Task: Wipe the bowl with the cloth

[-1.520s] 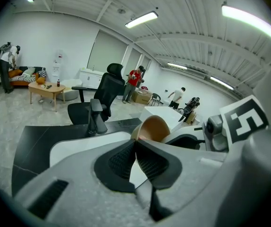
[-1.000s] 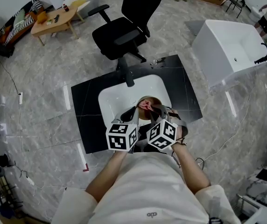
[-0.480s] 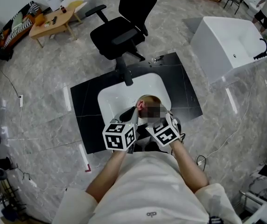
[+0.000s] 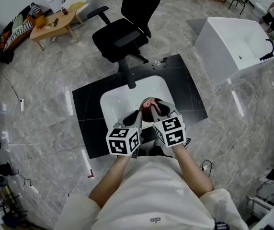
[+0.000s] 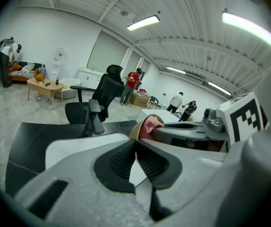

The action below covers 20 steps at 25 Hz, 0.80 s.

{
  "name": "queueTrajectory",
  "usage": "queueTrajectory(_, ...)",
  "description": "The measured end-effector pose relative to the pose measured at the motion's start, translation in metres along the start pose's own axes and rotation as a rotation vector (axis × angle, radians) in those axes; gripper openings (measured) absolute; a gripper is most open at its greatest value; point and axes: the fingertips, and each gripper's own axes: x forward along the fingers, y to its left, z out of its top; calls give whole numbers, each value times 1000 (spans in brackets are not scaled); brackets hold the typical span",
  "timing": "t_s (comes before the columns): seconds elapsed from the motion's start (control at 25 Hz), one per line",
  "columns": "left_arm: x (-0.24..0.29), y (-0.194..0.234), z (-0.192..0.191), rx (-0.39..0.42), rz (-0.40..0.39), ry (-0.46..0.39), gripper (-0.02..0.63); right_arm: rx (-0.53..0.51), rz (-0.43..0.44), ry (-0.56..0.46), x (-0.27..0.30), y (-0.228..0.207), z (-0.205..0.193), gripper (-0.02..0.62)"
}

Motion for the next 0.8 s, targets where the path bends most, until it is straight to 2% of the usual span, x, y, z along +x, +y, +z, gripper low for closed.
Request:
queueTrajectory(0.16, -4, 10, 3, -19, 28, -12, 18, -3, -45, 18, -5, -7, -5, 28)
queueTrajectory(0.44, -5, 10, 3, -6, 20, 0, 18, -4, -44, 30, -6, -8, -9, 29)
queueTrajectory(0.64, 2, -8, -3, 20, -20, 21, 18, -27, 0, 23, -4, -1, -5, 29)
queueTrajectory(0.8, 4, -9, -3, 37, -22, 29, 17, -52, 46, 42, 2, 10, -9, 29)
